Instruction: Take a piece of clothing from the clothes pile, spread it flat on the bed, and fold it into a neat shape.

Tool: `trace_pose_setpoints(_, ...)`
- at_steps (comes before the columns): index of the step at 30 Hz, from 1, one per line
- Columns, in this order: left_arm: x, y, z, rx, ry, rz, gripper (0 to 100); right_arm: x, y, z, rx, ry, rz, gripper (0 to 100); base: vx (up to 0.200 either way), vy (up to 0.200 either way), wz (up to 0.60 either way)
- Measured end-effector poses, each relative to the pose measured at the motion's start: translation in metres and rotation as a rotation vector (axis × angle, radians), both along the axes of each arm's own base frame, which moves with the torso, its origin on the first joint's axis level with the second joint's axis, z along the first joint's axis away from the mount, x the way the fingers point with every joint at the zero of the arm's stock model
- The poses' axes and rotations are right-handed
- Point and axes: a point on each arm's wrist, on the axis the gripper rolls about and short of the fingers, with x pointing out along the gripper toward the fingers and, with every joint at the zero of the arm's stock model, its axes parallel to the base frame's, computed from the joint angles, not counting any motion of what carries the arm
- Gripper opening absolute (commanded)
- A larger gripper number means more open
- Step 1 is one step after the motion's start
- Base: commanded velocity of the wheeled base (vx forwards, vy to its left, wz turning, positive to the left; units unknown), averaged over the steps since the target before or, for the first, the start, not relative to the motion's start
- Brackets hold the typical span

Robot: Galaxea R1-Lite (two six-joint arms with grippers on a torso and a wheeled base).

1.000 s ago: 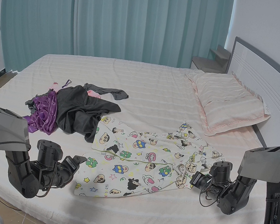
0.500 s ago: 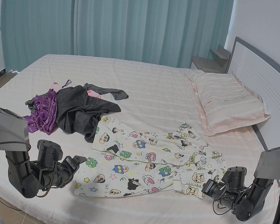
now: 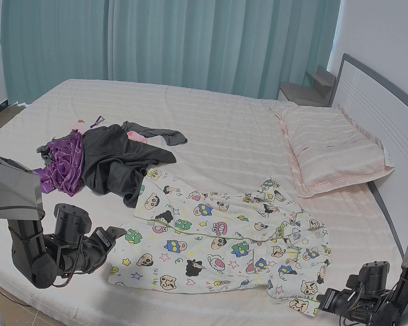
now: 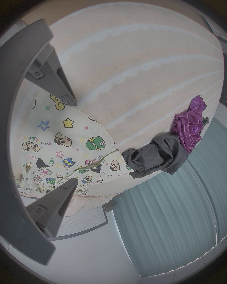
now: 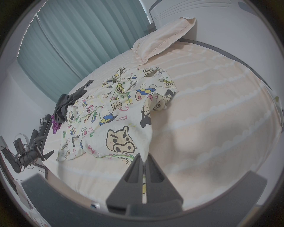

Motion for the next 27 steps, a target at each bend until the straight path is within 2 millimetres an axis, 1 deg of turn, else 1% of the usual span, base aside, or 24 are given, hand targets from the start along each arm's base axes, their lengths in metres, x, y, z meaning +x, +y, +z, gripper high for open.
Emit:
trace_pose_setpoints(5,0.000,0.000,0.000,0.001,0.000,0.000,100,-0.010,-0.005,0.003,-0.005,0.018,0.023,0,0.000,0.000,0.00)
trace_pose_setpoints(13,-0.001,0.000,-0.001,0.012,0.001,-0.008,100,-0.016,-0.011,0.009,-0.020,0.033,0.023,0,0.000,0.000,0.00)
trace_pose_setpoints(17,-0.003,0.001,-0.001,0.015,0.002,-0.010,100,-0.024,-0.012,0.009,-0.023,0.097,0.044,0,0.000,0.000,0.00)
trace_pose_setpoints(22,-0.016,0.004,0.001,0.065,0.002,-0.064,100,-0.034,-0.013,0.009,-0.045,0.167,0.082,0,0.000,0.000,0.00)
trace_pose_setpoints(27,-0.031,0.006,0.001,0.140,0.009,-0.140,100,-0.035,-0.017,0.012,-0.069,0.164,0.099,0,0.000,0.000,0.00)
